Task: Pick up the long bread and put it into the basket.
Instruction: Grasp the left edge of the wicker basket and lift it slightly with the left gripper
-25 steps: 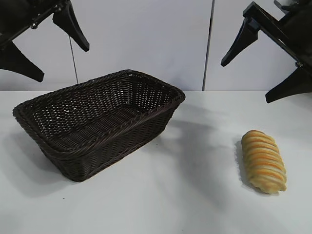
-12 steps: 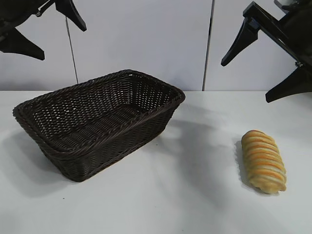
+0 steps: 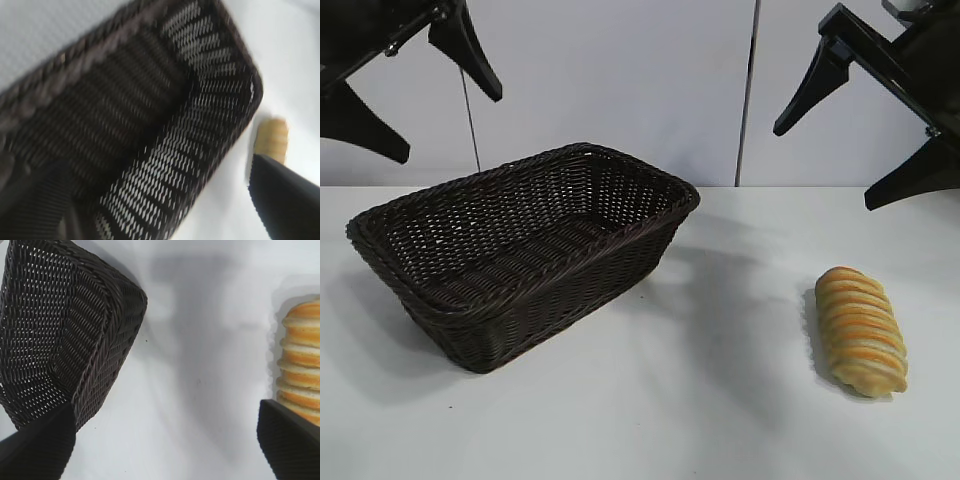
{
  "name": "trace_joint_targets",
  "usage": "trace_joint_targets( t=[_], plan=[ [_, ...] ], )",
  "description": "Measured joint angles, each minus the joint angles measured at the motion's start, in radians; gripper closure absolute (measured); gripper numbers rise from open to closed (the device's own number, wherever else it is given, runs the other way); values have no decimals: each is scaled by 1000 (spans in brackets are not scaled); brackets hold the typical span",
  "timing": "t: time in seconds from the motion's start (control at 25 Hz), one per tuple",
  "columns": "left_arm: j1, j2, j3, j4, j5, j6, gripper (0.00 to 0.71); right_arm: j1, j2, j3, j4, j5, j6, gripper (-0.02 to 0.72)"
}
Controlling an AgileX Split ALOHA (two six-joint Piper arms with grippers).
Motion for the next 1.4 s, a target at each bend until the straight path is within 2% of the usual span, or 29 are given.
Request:
trace_joint_targets(
  t=[0.16,0.28,0.48,0.76,0.84,1.0,1.08,1.28,1.4],
  plan=[
    [-9,-5,7,130,-18,-140,15,0,0,0,0,1,-10,21],
    [-28,-5,65,238,-95,-277,15,0,0,0,1,5,-14,21],
    [-40,24,183,206,-283,-333,15,0,0,0,1,11,-16,21],
    [-41,179,202,147,-404,-333,16,0,0,0,1,15,-18,21],
    [-41,190,202,134,-427,-333,87,0,0,0,1,17,-18,21],
    [-40,194,203,119,-460,-349,518,0,0,0,1,17,-21,21],
    [-36,194,201,110,-485,-349,612,0,0,0,1,18,-21,21],
    [-35,190,191,127,-440,-313,613,0,0,0,1,18,-21,21],
    [-31,179,137,142,-397,-255,613,0,0,0,1,18,-21,21]
  ],
)
